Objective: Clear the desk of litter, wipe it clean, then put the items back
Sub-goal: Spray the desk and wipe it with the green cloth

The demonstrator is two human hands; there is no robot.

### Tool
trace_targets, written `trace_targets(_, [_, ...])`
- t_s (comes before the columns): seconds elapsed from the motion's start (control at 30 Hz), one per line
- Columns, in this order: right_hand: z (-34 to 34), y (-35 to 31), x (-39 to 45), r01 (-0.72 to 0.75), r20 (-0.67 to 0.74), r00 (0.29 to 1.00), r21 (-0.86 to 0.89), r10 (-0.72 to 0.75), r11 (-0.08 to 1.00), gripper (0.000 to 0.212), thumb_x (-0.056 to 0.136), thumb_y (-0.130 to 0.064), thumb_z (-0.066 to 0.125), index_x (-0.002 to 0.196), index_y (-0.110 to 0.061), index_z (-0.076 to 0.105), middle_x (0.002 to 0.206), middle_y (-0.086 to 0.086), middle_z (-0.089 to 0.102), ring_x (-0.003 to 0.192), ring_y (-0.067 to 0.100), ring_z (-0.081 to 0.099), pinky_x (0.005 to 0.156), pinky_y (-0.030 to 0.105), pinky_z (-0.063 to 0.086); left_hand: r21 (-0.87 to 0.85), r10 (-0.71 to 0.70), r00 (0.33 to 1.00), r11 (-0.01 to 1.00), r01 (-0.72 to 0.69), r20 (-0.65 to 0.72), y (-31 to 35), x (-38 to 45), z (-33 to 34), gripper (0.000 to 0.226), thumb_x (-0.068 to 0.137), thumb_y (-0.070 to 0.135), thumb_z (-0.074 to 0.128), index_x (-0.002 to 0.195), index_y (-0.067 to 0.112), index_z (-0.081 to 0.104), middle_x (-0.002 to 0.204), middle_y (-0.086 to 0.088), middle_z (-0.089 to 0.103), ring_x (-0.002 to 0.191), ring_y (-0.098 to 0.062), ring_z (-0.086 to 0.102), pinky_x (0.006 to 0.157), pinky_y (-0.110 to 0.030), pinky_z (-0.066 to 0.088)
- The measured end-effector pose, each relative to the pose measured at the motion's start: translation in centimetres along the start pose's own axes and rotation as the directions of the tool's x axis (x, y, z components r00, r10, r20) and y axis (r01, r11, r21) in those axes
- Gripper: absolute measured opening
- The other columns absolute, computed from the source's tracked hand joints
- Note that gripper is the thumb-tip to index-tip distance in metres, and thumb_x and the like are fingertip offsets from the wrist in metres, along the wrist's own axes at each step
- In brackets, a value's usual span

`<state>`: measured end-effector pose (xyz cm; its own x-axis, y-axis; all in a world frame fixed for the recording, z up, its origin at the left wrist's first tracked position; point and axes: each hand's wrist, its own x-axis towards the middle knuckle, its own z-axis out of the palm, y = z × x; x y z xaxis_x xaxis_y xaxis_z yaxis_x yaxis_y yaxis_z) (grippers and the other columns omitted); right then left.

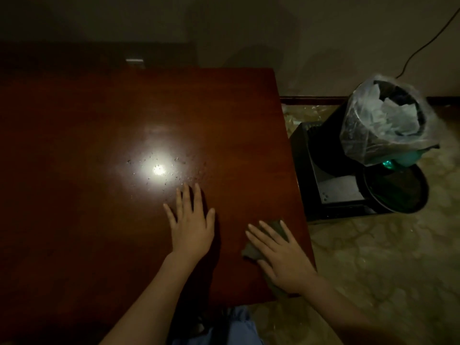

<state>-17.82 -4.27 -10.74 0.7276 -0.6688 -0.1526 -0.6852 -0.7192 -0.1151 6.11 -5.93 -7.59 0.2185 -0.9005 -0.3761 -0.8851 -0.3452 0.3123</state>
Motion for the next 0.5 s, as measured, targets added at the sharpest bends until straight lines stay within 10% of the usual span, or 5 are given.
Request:
trace_targets(0.23, [-2.4, 6.8, 6.0, -0.37, 0.015, 0.929, 0.121, 0.371, 0.921, 0.06, 0.095, -0.042, 0.03, 0.15, -0.021, 0.022, 0.154, -0.007, 0.022, 0.143, 0.015, 0.018, 0.114, 0.049, 0.01, -0.017, 0.046, 0.997, 0.999, -0.048, -0.067, 4.5, 7.0, -1.4, 0.063, 0.1, 0.046, 0.021, 0.152, 0.018, 0.0, 0.157, -0.007, -0.019, 0.143, -0.021, -0.023, 0.106, -0.045, -0.021])
trace_targets(0.5, [-4.8, 13.4, 16.9, -0.422, 0.025, 0.905, 0.158, 0.424, 0.893, 0.066, 0.092, -0.049, 0.013, 0.152, -0.021, 0.015, 0.159, -0.008, 0.008, 0.146, 0.012, 0.0, 0.119, 0.051, 0.004, 0.012, -0.05, 0.985, 0.999, 0.053, -0.166, 4.5, 16.0, -3.2, 0.063, 0.1, 0.042, 0.022, 0.152, 0.015, -0.001, 0.159, -0.01, -0.011, 0.145, -0.024, -0.018, 0.111, -0.051, -0.015])
